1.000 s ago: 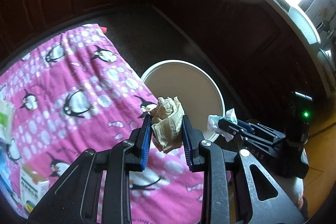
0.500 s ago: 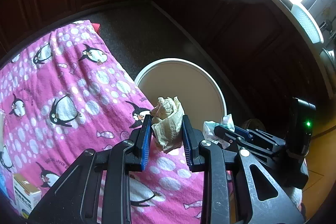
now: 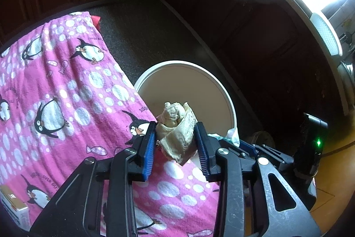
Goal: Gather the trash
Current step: 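Open both grippers to drop the paper and tissue into the bucket, then return both tools over the remaining trash on the table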
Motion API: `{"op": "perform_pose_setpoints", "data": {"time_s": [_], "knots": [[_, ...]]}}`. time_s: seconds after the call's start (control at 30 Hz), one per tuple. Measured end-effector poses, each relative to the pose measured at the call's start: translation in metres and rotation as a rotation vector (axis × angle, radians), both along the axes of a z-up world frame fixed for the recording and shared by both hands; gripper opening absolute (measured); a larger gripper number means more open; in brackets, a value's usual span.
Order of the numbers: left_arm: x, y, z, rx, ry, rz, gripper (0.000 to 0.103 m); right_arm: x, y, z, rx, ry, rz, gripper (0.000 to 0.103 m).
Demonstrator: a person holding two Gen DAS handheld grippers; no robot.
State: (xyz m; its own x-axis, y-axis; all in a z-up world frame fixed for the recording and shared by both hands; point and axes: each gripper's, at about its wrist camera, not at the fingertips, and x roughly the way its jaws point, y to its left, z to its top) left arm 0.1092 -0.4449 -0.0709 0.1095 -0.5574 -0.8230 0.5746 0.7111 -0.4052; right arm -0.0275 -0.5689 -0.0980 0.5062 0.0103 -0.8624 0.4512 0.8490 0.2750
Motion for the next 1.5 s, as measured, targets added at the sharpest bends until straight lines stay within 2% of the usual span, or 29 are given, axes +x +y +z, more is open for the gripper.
{"op": "perform_pose_setpoints", "data": {"time_s": [0.03,0.07,0.1,0.17,0.27,0.33,0.53,0.63,0.73,0.93,1.07,1.37,1.5], "knots": [[-0.001,0.000,0.000,-0.008,0.004,-0.002,0.039,0.000,-0.001,-0.001,-0.001,0.005,-0.004,0.031],[0.000,0.000,-0.001,-0.016,0.010,-0.003,0.045,-0.001,-0.002,-0.002,-0.002,0.008,-0.009,0.042],[0.001,0.000,-0.003,-0.025,0.016,-0.006,0.048,-0.001,-0.002,-0.003,0.000,0.009,-0.014,0.047],[0.002,0.000,-0.005,-0.037,0.021,-0.013,0.057,-0.003,-0.003,-0.003,0.002,0.012,-0.016,0.048],[0.004,0.004,-0.007,-0.057,0.036,-0.019,0.062,-0.007,-0.004,-0.003,0.006,0.014,-0.019,0.048],[0.004,0.008,-0.006,-0.042,0.031,-0.007,0.064,-0.009,-0.004,-0.001,0.017,0.013,-0.022,0.048],[-0.006,0.014,0.002,0.034,-0.048,-0.017,0.064,-0.017,-0.005,0.010,0.016,0.003,-0.031,0.048],[-0.013,0.024,0.008,0.031,-0.091,-0.018,0.064,-0.020,0.000,0.020,-0.002,-0.012,-0.023,0.050],[-0.020,0.036,0.019,0.038,-0.134,-0.026,0.064,-0.022,0.006,0.032,-0.028,-0.028,-0.013,0.058],[-0.036,0.070,0.048,0.047,-0.234,-0.005,0.064,-0.026,0.019,0.060,-0.063,-0.081,0.004,0.061],[-0.048,0.096,0.071,0.037,-0.286,0.017,0.064,-0.026,0.034,0.081,-0.077,-0.122,0.026,0.069],[-0.065,0.160,0.101,0.058,-0.381,0.069,0.064,-0.012,0.091,0.116,-0.095,-0.208,0.141,0.070],[-0.062,0.197,0.097,0.061,-0.366,0.115,0.064,0.001,0.127,0.125,-0.094,-0.232,0.217,0.070]]}}
